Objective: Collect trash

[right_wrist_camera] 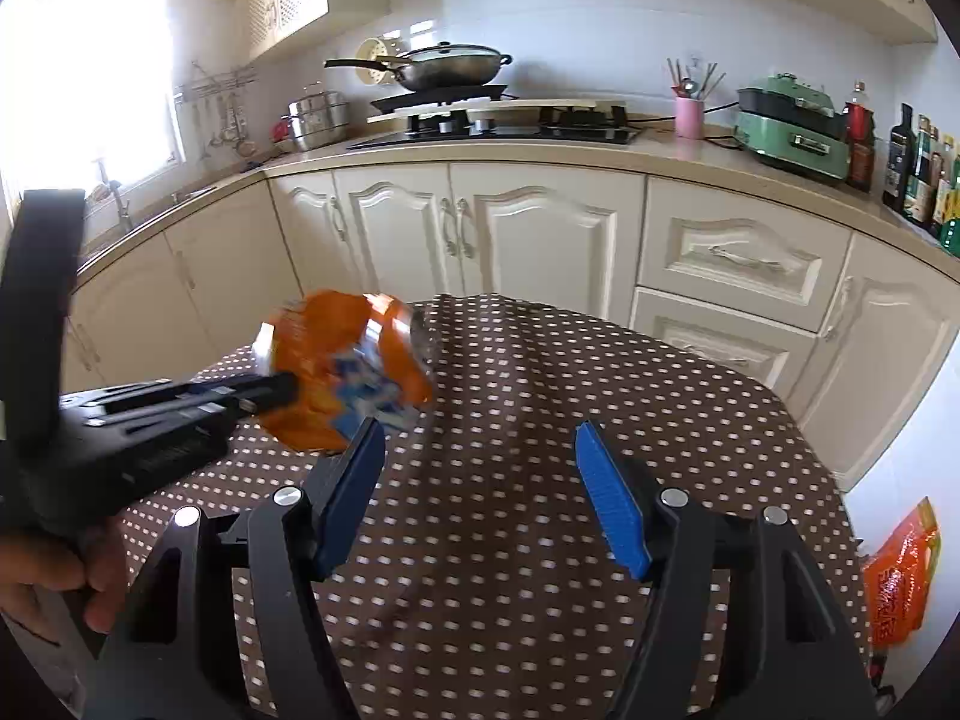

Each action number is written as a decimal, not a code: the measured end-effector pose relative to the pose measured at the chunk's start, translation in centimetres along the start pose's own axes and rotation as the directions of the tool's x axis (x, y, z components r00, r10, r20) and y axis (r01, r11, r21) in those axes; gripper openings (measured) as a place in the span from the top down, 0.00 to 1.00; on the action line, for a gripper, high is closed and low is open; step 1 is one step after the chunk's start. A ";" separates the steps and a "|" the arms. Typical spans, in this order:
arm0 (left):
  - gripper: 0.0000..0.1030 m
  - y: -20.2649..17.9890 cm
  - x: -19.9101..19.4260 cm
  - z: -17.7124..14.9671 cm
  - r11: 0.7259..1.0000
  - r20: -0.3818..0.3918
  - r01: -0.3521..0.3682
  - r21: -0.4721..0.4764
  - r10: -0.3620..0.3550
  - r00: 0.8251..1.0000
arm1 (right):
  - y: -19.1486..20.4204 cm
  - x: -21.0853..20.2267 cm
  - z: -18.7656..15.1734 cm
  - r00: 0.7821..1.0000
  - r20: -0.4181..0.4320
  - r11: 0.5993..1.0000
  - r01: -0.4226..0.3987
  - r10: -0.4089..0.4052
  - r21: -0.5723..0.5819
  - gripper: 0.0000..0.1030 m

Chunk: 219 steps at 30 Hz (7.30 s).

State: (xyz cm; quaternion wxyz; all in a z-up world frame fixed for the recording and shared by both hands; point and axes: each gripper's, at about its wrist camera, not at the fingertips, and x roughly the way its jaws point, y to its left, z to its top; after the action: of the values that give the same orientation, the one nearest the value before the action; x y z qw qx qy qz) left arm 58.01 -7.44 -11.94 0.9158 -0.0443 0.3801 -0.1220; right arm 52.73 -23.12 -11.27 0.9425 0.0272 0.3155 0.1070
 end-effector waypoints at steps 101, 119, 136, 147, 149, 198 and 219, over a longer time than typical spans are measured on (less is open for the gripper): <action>0.72 42.7 -11.6 -36.4 0.777 -0.304 -0.356 -0.520 0.221 0.927 | 47.4 10.6 -25.1 0.806 -0.525 0.842 -0.465 0.274 -0.275 0.83; 0.45 43.5 -15.8 -38.8 0.724 -0.313 -0.389 -0.569 0.247 0.917 | 48.6 13.3 -26.2 0.782 -0.566 0.839 -0.474 0.261 -0.267 0.82; 0.44 41.4 -19.5 -35.5 0.749 -0.213 -0.316 -0.582 0.235 0.948 | 48.2 9.0 -20.7 0.900 -0.363 0.843 -0.378 0.239 -0.382 0.49; 0.40 31.6 -27.7 -31.7 0.838 -0.067 -0.301 -0.454 0.305 0.950 | 40.7 -5.1 -15.9 0.969 -0.127 0.886 -0.245 0.211 -0.393 0.33; 0.39 28.7 -29.5 -31.0 0.866 -0.033 -0.272 -0.419 0.285 0.958 | 38.6 -8.1 -15.4 0.974 -0.086 0.894 -0.227 0.210 -0.385 0.32; 0.12 -3.8 -52.3 -33.1 0.959 0.510 -0.273 -0.078 0.273 0.816 | 20.2 -42.7 -21.7 0.878 0.474 0.978 0.041 0.062 -0.204 0.07; 0.12 -4.8 -52.7 -33.2 0.962 0.541 -0.264 -0.066 0.257 0.801 | 19.6 -42.0 -22.3 0.889 0.457 0.980 0.067 0.026 -0.186 0.07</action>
State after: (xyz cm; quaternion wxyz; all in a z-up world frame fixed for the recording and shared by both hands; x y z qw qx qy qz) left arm -2.26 1.83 1.51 0.9940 -0.0189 0.1060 0.0202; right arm 3.06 -13.59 -2.01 0.9893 -0.0450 0.0729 0.1184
